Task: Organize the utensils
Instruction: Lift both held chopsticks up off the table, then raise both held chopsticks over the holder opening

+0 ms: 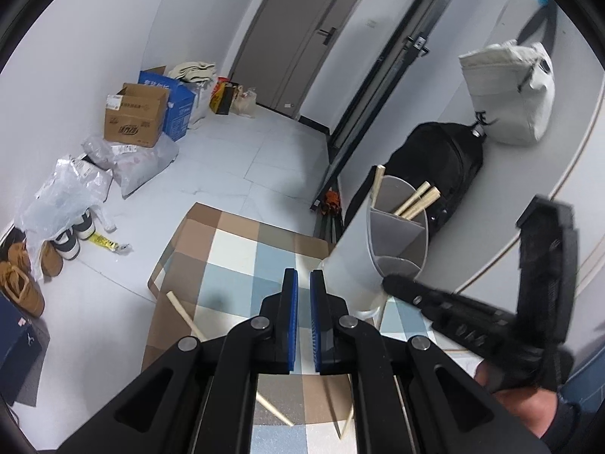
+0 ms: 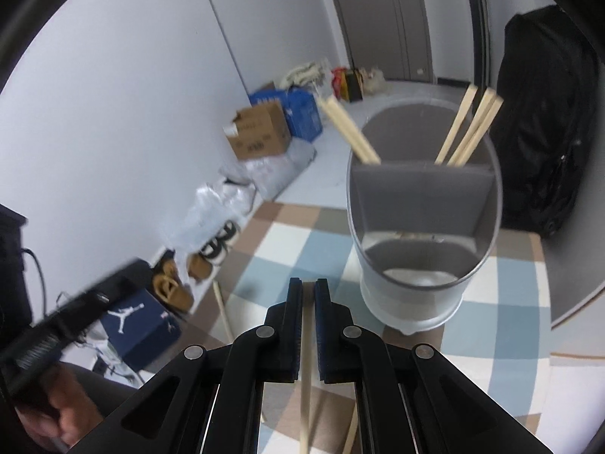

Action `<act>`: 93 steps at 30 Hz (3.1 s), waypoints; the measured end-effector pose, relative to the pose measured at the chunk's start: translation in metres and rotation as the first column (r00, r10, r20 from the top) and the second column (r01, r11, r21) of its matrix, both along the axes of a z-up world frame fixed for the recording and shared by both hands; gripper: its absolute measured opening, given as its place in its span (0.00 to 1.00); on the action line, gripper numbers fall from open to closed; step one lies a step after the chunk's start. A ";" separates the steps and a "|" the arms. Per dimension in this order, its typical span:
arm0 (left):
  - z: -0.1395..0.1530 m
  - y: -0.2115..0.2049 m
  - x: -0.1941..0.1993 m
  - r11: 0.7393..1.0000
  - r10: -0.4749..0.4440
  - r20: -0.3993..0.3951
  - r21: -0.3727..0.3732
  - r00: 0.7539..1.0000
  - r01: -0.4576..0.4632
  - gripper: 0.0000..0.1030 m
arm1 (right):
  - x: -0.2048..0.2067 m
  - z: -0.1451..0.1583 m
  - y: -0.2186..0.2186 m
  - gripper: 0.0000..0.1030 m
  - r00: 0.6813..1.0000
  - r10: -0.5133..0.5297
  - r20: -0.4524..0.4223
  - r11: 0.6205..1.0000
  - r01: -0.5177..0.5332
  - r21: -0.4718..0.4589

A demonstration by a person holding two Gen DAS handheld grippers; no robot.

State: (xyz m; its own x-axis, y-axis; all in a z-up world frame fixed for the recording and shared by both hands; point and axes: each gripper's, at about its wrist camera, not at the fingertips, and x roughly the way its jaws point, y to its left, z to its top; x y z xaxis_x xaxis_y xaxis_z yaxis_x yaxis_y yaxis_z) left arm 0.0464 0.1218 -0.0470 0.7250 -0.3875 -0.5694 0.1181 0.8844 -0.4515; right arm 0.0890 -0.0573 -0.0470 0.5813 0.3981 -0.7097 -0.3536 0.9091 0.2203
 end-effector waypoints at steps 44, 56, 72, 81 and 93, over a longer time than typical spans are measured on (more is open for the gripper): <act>-0.130 0.053 0.087 0.964 0.266 -0.473 0.152 0.840 -0.219 0.31 | -0.042 0.049 -0.081 0.05 0.987 0.052 0.153 0.943 -0.099 0.317; -0.128 0.061 0.086 0.969 0.244 -0.458 0.078 0.855 -0.234 0.15 | -0.034 0.051 -0.081 0.05 0.989 0.028 0.146 0.941 -0.075 0.330; -0.117 0.065 0.072 0.967 0.255 -0.415 0.087 0.873 -0.241 0.00 | -0.039 0.062 -0.057 0.05 0.985 0.047 0.165 0.947 -0.097 0.308; -0.051 0.047 0.050 0.971 0.233 -0.197 -0.002 0.952 -0.238 0.00 | -0.039 0.075 -0.059 0.05 0.983 0.037 0.181 0.959 -0.086 0.272; 0.071 -0.017 0.043 0.991 0.116 0.142 -0.088 0.983 -0.104 0.00 | -0.024 0.113 -0.083 0.05 0.982 0.014 0.190 0.962 -0.065 0.264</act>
